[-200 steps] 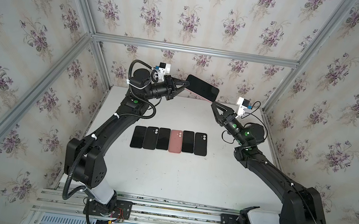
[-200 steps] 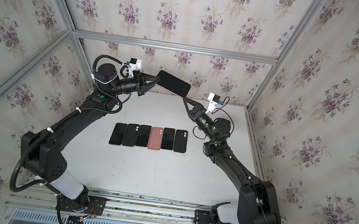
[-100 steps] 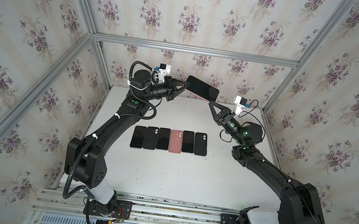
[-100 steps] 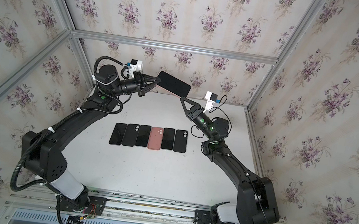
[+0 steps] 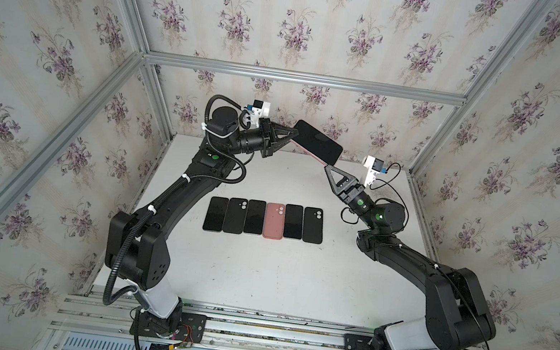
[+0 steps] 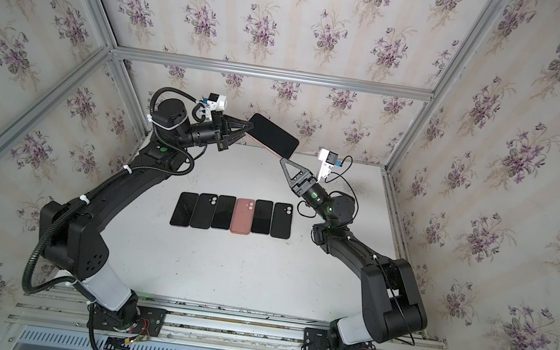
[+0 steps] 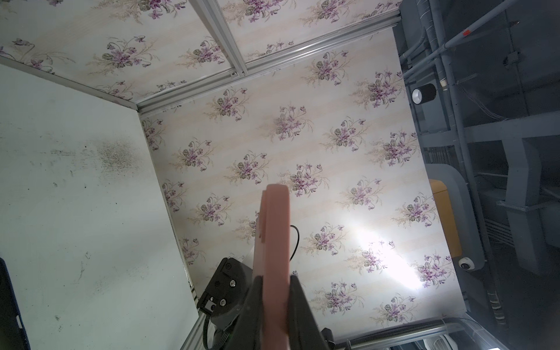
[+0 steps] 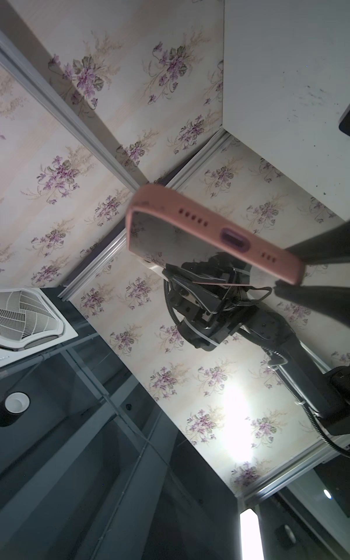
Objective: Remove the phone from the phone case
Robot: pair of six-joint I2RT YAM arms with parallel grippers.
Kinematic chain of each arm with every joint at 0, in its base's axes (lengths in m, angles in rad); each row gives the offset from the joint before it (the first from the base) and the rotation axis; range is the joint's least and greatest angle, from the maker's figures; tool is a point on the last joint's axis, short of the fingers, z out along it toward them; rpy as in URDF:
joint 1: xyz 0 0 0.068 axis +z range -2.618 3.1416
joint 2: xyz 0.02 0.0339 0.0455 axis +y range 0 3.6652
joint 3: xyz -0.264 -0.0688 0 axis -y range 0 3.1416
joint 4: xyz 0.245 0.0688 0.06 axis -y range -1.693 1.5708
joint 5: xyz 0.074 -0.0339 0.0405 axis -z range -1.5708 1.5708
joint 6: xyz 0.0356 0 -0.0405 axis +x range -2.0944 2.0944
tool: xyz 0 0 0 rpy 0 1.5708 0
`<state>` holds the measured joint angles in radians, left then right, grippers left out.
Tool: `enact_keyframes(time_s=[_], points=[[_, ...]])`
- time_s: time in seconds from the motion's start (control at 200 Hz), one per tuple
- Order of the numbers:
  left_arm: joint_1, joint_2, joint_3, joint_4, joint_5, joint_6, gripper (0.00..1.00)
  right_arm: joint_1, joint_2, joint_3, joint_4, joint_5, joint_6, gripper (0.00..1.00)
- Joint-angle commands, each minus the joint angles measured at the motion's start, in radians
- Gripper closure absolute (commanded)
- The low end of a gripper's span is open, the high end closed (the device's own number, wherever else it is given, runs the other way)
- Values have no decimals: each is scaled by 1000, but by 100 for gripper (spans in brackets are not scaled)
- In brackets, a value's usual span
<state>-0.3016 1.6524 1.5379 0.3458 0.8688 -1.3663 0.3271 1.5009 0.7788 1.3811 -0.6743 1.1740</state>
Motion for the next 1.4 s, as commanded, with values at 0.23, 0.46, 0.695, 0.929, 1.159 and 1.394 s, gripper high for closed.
enact_keyframes(time_s=[0.23, 0.46, 0.695, 0.929, 1.159, 1.394], points=[[-16, -29, 44, 34, 122, -52, 100, -58, -17, 131, -339, -241, -553, 100], [-18, -36, 58, 8, 197, 12, 100, -84, -89, 158, -569, -152, -782, 99], [-4, -54, 182, -373, 276, 458, 100, -245, -294, 1, -745, -112, -879, 43], [-24, -103, 375, -1112, 108, 1318, 100, -270, -445, 107, -1350, -202, -1376, 35], [-53, -204, 300, -1240, 31, 1651, 100, -186, -414, 194, -1650, -394, -1696, 43], [-113, -198, 320, -1381, 3, 1795, 100, -46, -302, 311, -1902, -383, -1892, 49]])
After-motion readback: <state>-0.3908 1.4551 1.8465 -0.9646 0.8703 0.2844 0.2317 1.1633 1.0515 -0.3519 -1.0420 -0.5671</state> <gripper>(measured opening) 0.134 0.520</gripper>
